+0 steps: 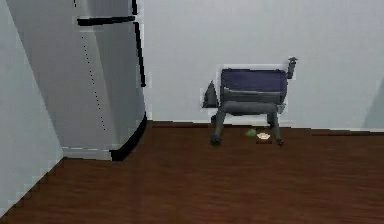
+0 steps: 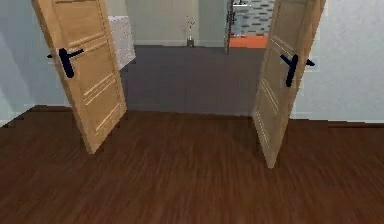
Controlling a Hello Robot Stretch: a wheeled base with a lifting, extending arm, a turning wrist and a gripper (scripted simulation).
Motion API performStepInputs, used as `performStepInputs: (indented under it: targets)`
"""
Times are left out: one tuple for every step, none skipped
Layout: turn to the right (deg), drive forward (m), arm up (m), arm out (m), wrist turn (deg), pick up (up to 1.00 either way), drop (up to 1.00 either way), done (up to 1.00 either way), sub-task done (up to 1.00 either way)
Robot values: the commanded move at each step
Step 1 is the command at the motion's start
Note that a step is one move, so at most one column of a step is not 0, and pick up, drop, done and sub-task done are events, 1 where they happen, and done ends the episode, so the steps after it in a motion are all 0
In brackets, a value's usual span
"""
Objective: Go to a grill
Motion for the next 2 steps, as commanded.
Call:
performStepInputs:
  targets:
    - [-6.0, 0.0, 0.0, 0.0, 0.0, 0.0, 0.0, 0.0, 0.0]
    - [0.0, 1.0, 0.0, 0.0, 0.0, 0.0, 0.0, 0.0, 0.0]
